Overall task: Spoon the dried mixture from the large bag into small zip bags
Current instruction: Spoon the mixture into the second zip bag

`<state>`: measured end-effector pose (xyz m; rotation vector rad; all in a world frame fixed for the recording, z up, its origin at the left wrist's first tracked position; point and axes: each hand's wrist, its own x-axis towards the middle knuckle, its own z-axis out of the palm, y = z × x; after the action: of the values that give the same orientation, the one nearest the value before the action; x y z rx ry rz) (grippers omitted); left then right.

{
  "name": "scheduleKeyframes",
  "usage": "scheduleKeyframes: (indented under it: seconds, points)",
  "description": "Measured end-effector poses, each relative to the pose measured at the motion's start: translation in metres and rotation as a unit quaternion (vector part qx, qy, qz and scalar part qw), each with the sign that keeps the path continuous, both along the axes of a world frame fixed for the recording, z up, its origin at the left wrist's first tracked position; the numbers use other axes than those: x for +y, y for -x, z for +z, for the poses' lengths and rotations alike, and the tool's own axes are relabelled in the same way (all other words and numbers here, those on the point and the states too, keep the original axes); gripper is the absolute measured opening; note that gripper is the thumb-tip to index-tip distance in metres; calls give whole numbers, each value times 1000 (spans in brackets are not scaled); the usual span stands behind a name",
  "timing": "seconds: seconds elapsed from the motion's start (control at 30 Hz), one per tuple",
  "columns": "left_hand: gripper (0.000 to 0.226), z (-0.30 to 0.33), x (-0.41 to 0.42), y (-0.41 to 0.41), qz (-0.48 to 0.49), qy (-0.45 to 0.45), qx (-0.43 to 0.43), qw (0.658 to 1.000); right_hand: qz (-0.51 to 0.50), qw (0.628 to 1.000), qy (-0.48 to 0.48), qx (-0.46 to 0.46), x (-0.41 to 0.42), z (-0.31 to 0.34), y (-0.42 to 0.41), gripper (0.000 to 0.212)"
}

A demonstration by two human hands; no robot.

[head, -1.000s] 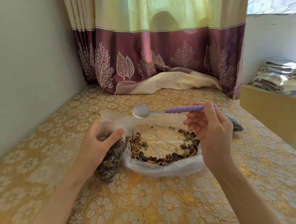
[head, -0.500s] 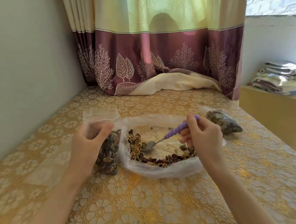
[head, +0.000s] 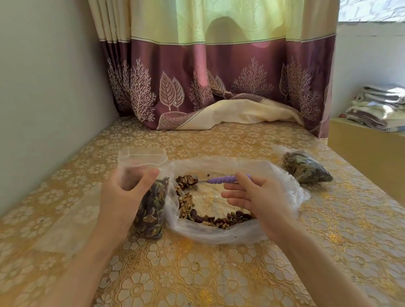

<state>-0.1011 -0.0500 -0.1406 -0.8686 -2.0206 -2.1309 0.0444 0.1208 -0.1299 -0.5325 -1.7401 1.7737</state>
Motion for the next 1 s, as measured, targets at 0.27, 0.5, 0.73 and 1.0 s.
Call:
scheduleKeyframes:
  seconds: [0.27, 0.5, 0.73, 1.0]
  points:
    - [36, 2, 0, -1, -4, 12, 12, 1000, -12, 997, 76, -4, 2, 5, -4, 53]
    - [57, -1, 0, 1, -11, 114, 17, 993, -90, 986, 133, 45, 16, 10, -10, 40]
    - [45, -1, 5, -5, -52, 192, 34, 979, -89, 981, 65, 160, 11, 22, -18, 45]
    - [57, -1, 5, -3, -66, 195, 32, 978, 5, 980, -1, 199, -10, 26, -17, 31]
